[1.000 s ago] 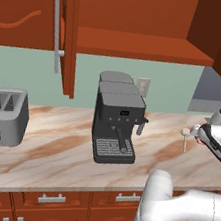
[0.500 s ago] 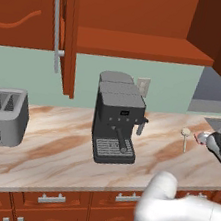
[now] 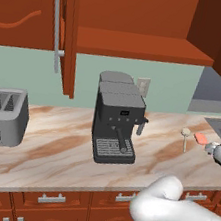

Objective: Locate and retrieve the dish brush and bar soap from the cabinet. Place them next to the sink.

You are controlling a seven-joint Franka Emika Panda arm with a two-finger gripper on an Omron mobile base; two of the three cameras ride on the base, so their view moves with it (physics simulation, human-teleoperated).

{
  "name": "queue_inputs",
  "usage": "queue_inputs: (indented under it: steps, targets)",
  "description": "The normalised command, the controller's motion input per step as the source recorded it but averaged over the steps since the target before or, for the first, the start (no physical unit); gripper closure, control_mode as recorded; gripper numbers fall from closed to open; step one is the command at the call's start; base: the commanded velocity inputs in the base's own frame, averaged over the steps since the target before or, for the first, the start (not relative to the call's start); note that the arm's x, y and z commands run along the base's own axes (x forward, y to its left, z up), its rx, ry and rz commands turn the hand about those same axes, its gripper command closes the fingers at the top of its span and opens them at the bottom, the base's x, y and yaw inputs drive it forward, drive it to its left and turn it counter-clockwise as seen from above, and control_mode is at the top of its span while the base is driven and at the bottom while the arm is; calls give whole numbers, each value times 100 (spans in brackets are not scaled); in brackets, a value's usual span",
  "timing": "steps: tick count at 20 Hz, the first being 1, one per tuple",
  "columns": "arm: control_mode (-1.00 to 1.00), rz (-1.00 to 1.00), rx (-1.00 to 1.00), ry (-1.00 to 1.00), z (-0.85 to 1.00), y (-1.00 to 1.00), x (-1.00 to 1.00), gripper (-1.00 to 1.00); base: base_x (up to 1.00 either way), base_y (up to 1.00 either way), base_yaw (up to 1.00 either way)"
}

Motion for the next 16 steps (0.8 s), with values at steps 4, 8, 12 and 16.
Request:
queue_inputs:
  steps: [4, 8, 12, 16]
  targets:
    - [-100, 0, -3, -5, 6, 37, -76, -100, 0, 0, 0]
    - [-100, -1, -6, -9, 9, 47, -83, -100, 0, 0, 0]
    - [-100, -1, -12, -13, 18, 56, -63, -100, 0, 0, 0]
    - [-100, -2, -13, -14, 27, 60, -65, -100, 0, 0, 0]
